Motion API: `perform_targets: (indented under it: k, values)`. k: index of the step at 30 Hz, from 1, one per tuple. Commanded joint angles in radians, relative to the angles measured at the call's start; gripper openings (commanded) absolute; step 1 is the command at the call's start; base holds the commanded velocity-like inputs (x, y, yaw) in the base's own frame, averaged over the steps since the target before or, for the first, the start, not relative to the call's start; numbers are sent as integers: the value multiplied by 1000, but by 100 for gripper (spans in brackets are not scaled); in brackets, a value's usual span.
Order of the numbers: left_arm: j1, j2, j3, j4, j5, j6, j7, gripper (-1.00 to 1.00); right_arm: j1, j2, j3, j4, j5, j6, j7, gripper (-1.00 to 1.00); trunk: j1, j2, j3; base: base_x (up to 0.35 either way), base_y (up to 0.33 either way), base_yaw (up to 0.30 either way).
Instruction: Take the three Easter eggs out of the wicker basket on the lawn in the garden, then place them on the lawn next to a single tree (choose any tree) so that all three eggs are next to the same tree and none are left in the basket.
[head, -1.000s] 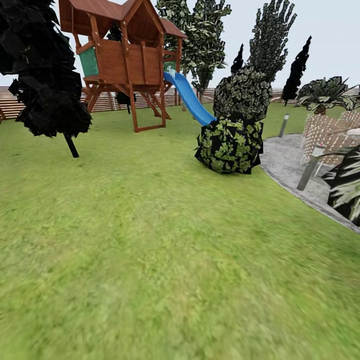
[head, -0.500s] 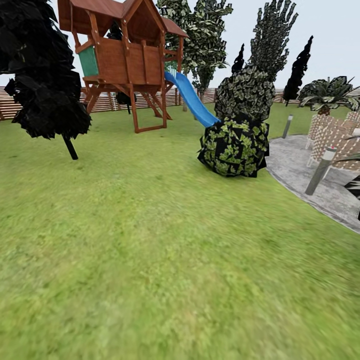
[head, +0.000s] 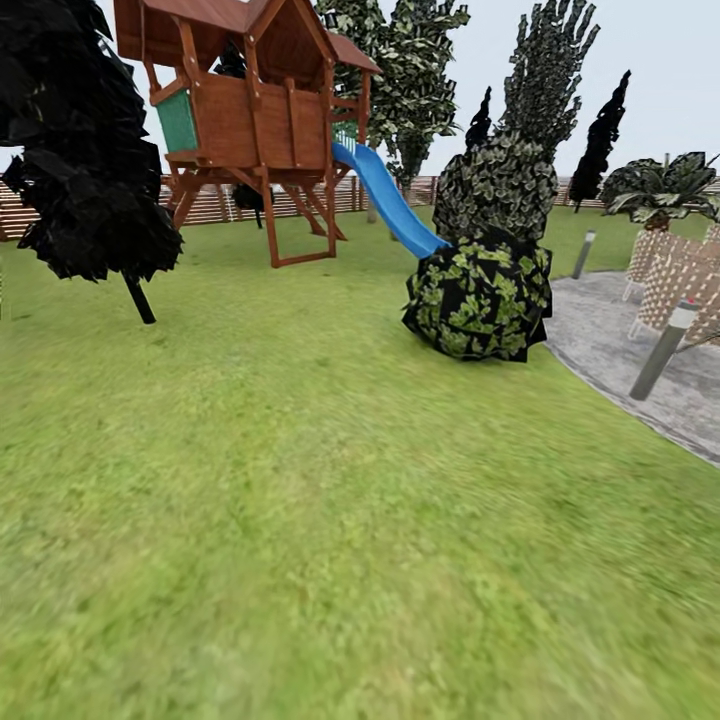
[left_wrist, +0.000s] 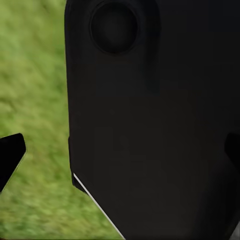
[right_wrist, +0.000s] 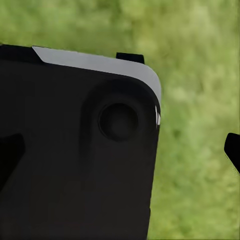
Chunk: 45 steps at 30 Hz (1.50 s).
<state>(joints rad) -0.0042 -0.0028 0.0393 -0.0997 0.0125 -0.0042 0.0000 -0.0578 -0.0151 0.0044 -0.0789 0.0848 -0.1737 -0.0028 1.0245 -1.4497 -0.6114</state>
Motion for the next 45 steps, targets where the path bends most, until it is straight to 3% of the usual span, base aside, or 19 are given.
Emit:
perform_targets:
  k: [1, 10, 45]
  values:
    - [0, 0, 4, 0, 1, 0, 0, 100, 0, 0, 0, 1, 9, -3, 0, 100, 1, 0, -1, 327, 144, 92]
    - [0, 0, 4, 0, 1, 0, 0, 100, 0, 0, 0, 1, 9, -3, 0, 100, 1, 0, -1, 327, 144, 159]
    - [0, 0, 4, 0, 1, 0, 0, 100, 0, 0, 0, 4, 8, -3, 0, 100, 1, 0, -1, 327, 144, 3]
